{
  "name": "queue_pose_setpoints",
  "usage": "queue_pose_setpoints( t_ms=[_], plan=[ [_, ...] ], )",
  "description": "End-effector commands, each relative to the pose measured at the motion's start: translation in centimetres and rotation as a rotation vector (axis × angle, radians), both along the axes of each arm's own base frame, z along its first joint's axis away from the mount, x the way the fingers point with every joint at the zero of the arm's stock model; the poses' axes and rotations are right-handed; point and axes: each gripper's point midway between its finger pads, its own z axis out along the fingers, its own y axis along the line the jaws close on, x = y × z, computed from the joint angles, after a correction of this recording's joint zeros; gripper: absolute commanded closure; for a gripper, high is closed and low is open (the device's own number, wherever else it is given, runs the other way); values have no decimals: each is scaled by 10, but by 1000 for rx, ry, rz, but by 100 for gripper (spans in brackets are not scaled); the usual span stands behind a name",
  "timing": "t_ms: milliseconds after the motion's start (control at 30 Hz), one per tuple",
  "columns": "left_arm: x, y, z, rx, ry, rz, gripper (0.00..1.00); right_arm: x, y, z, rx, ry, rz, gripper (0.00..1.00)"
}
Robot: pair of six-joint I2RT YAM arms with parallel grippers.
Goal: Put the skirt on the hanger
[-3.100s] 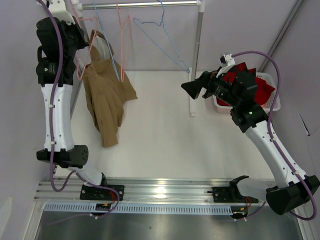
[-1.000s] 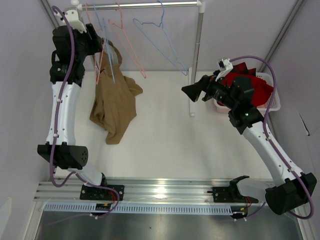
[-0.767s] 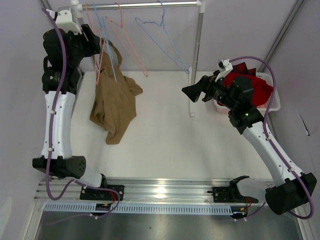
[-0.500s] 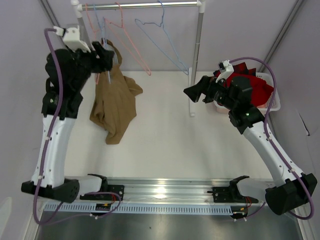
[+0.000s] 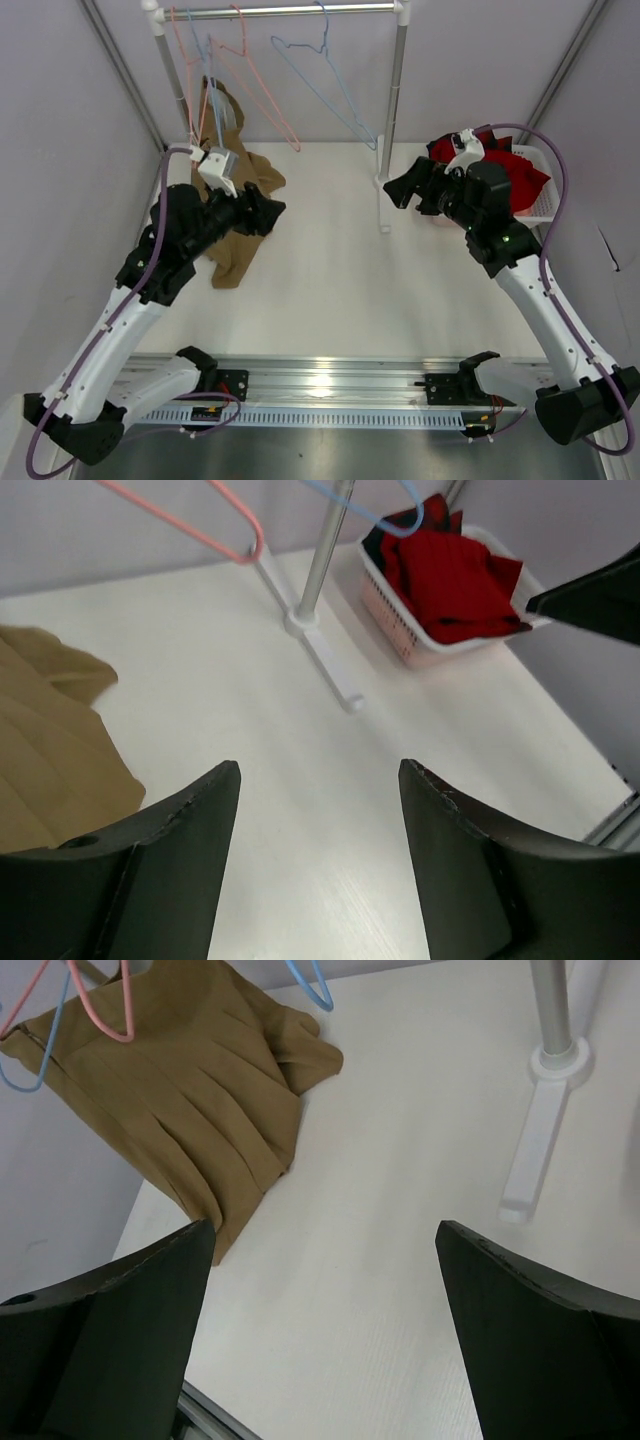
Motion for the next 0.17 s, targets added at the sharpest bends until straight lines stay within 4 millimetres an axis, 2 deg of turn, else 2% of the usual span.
queue_pose_setpoints(
  t_ms=[0, 133],
  plan=[
    [-8, -4, -2, -37, -9, -26, 29, 1, -6, -12, -3, 34, -38, 1],
    [-13, -8, -11, -33, 10, -59, 29, 3, -6, -19, 0, 47, -49, 0]
  ],
)
